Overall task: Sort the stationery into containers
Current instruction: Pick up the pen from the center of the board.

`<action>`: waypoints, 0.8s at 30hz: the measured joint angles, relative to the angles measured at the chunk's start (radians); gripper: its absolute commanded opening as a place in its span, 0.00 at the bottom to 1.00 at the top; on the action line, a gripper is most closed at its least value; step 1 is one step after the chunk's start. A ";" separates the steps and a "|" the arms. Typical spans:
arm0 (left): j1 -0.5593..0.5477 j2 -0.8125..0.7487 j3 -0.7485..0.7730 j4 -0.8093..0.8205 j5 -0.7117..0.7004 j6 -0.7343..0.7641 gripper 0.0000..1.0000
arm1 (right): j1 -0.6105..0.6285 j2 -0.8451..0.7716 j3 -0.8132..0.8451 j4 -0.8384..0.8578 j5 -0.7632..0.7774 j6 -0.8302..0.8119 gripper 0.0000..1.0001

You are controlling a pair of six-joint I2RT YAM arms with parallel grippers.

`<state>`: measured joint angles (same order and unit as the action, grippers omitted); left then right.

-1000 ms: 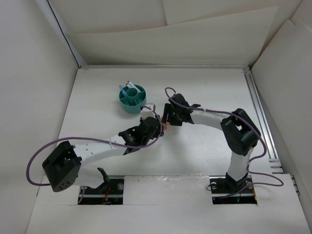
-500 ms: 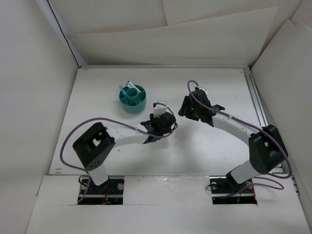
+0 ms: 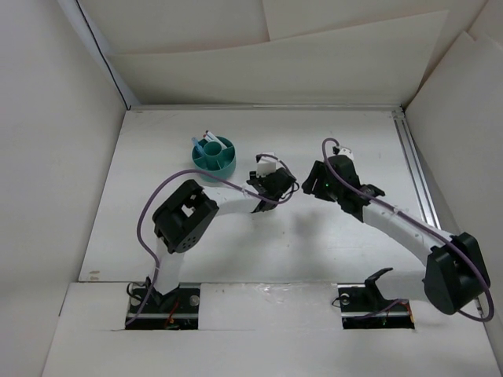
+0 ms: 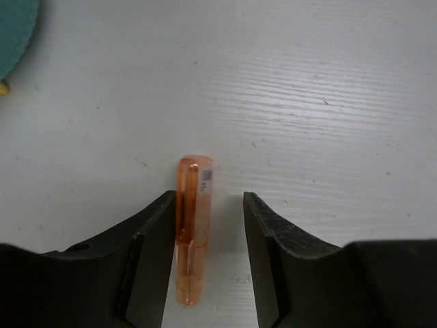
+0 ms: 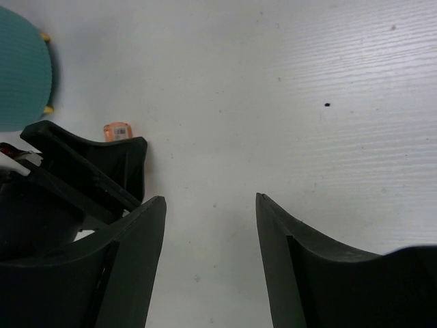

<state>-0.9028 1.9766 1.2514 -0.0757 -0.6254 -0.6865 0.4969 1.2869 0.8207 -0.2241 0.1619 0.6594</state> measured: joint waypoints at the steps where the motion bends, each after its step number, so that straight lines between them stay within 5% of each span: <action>1: 0.006 0.001 0.000 -0.008 -0.004 -0.002 0.38 | -0.006 -0.009 -0.005 0.000 0.000 -0.001 0.61; 10: 0.012 0.005 0.000 -0.019 -0.034 -0.003 0.36 | -0.045 -0.030 -0.035 0.007 -0.012 -0.016 0.61; 13: 0.015 0.019 0.001 -0.018 -0.034 -0.003 0.19 | -0.045 -0.030 -0.035 0.008 -0.016 -0.017 0.61; 19: 0.032 0.027 0.008 -0.002 -0.029 0.002 0.02 | -0.045 -0.032 -0.036 0.008 -0.021 -0.017 0.61; 24: 0.035 0.021 0.008 -0.002 -0.021 0.003 0.00 | -0.045 -0.039 -0.036 0.008 -0.021 -0.017 0.61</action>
<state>-0.8677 1.9972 1.2591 -0.0780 -0.6464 -0.6838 0.4519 1.2476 0.7849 -0.2157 0.1410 0.6422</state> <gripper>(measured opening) 0.243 0.612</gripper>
